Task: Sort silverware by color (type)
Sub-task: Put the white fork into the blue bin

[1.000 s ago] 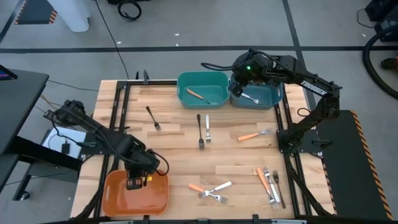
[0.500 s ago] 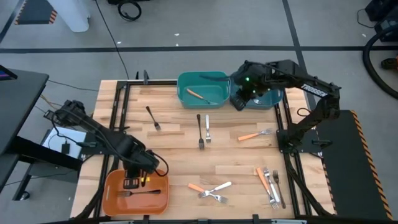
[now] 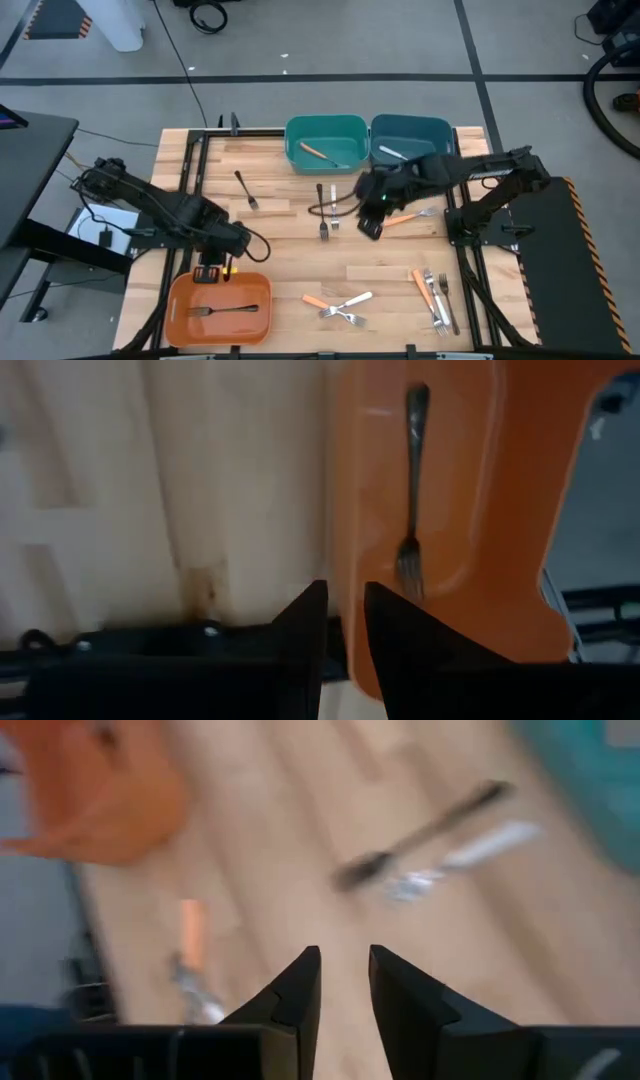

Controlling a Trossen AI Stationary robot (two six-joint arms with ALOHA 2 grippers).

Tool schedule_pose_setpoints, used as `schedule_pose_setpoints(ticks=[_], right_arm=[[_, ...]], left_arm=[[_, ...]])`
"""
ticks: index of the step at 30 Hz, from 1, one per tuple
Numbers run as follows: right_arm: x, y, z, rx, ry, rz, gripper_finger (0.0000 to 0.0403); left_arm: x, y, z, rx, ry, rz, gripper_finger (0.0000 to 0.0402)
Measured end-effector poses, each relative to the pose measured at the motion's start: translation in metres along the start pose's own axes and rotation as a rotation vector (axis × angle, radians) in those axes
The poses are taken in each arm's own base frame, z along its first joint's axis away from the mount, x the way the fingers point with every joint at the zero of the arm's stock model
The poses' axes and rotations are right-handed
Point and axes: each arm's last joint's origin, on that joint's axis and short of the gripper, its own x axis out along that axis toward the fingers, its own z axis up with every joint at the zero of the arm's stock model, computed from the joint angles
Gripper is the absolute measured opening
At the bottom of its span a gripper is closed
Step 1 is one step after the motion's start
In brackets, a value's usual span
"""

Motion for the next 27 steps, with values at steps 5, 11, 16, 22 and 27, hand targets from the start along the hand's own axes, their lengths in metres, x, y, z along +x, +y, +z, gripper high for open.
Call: schedule_pose_setpoints(ticks=[5,11,16,22,27], right_arm=[[0.034,0.019,-0.010,-0.054,-0.091,0.182,0.0125],[0.071,0.031,-0.043,-0.245,-0.120,0.283,0.0154],[0.090,0.039,-0.071,-0.366,-0.151,0.334,0.0164],[0.096,0.052,-0.098,-0.570,-0.192,0.365,0.0164],[0.106,0.062,-0.114,-0.621,-0.217,0.271,0.0164]], left_arm=[[-0.004,0.011,0.004,-0.038,-0.074,0.088,0.0080],[-0.008,0.020,0.018,-0.082,-0.213,0.139,0.0080],[-0.012,0.025,0.030,-0.086,-0.323,0.115,0.0080],[-0.016,0.030,0.042,-0.098,-0.431,0.106,0.0080],[-0.020,0.031,0.048,-0.105,-0.498,0.089,0.0080]])
